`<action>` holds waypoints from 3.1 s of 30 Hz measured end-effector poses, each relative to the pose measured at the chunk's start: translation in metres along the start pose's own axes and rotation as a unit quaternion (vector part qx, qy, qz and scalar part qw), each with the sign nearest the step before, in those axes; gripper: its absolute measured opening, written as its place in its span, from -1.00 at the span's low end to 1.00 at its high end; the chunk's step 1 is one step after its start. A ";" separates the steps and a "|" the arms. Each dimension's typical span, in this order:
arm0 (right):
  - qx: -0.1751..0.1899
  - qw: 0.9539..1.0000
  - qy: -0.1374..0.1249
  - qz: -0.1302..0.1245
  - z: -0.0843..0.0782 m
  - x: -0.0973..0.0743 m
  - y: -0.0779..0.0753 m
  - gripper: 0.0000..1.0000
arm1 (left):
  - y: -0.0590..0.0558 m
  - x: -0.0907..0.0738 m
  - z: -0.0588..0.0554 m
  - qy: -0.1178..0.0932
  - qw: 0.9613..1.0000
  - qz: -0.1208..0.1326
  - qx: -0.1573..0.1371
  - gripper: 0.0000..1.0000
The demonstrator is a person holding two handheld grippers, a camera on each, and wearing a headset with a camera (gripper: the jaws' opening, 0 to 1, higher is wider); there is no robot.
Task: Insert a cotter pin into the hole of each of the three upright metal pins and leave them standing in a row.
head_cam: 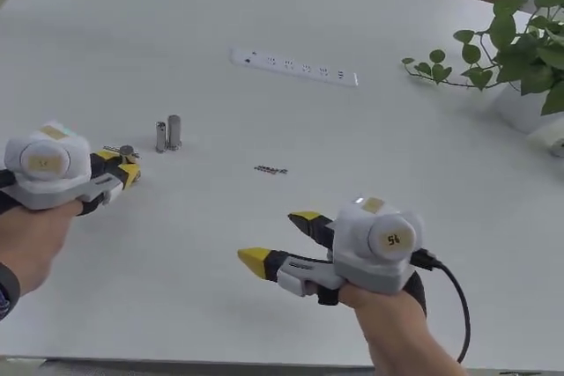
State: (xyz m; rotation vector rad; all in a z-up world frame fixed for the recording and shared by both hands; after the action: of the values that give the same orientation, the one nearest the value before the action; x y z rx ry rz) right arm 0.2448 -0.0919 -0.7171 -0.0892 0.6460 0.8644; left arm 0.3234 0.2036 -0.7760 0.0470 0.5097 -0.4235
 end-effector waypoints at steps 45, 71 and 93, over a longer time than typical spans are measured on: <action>0.017 0.999 -0.010 -0.027 -0.002 -0.017 -0.013 0.20 | 0.005 -0.006 -0.023 0.005 0.996 0.057 -0.062 -0.63; 0.039 0.999 -0.010 -0.018 -0.013 -0.014 -0.014 0.28 | -0.004 -0.049 -0.033 0.011 0.998 0.041 -0.050 -0.54; 0.051 0.998 -0.020 -0.012 -0.017 -0.016 -0.014 0.30 | -0.027 -0.080 -0.024 -0.003 0.999 0.014 -0.041 -0.50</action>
State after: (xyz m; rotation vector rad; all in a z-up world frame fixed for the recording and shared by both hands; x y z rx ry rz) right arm 0.2387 -0.1173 -0.7244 0.0117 0.6493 0.8067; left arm 0.2386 0.2130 -0.7567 -0.0273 0.5194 -0.3756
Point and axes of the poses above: the centre of the closed fingertips' face, and the gripper's own axes: x roughly forward along the fingers, y roughly to its left, z roughly out of its top, the point moved 9 cm from there along -x, roughly backward along the fingers, and after that the axes turned 1 degree about -y, right-handed, at the moved point
